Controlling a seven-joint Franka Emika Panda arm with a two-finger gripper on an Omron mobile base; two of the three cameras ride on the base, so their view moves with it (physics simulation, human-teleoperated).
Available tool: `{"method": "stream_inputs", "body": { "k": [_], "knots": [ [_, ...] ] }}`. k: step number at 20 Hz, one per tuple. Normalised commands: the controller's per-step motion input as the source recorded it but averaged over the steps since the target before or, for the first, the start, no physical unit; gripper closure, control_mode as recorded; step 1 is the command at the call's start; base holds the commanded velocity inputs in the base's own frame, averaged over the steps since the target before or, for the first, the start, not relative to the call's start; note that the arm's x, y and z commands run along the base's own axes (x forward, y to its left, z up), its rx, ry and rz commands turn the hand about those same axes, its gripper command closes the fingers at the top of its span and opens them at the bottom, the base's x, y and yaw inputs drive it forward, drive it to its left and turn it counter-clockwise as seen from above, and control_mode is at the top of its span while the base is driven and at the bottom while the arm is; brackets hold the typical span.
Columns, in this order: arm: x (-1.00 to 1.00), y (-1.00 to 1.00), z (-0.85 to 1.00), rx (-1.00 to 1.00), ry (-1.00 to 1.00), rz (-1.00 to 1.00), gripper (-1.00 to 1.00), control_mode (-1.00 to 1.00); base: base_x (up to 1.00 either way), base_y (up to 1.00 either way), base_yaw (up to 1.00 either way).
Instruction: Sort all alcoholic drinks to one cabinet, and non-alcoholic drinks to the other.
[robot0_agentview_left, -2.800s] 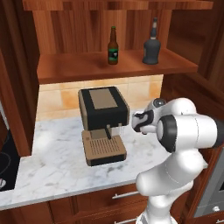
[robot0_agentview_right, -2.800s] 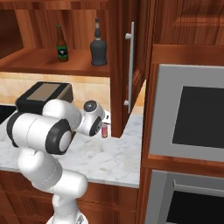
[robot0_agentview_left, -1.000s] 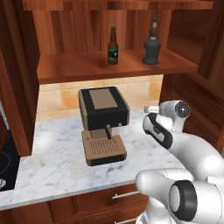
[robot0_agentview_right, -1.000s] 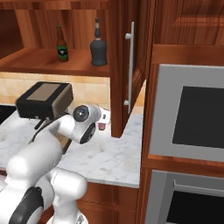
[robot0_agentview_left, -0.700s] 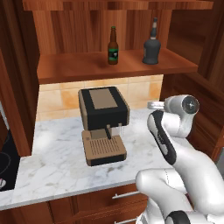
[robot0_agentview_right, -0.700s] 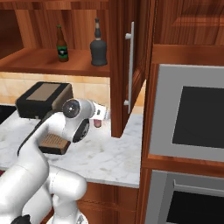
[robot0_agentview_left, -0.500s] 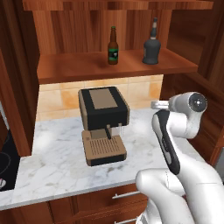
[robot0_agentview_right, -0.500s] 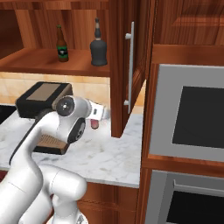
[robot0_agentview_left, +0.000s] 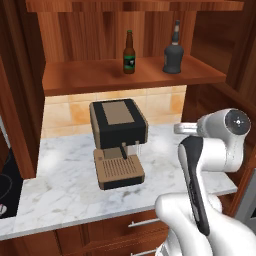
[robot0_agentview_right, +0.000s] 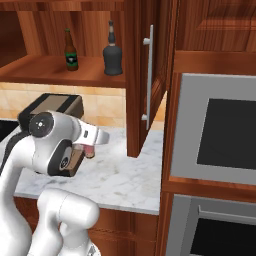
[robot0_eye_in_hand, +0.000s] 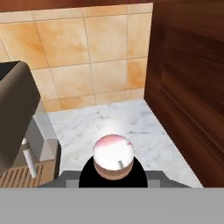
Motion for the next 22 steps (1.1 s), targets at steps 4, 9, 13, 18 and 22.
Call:
{"method": "stream_inputs", "body": {
  "k": [4, 9, 13, 18, 22],
  "knots": [
    [-0.61, 0.43, 0.42, 0.00, 0.00, 0.00, 1.00, -1.00, 0.00, 0.00, 0.00],
    [-0.57, 0.20, 0.33, 0.00, 0.03, 0.00, 1.00, -1.00, 0.00, 0.00, 0.00],
    [-0.60, 0.00, 0.19, 0.03, 0.10, 0.00, 1.00, -1.00, 0.00, 0.00, 0.00],
    [-0.28, 0.07, 0.07, 0.01, 0.07, 0.00, 1.00, -1.00, 0.00, 0.00, 0.00],
    [-0.28, 0.09, 0.00, 0.00, 0.02, 0.01, 1.00, -1.00, 0.00, 0.00, 0.00]
  ]
}}
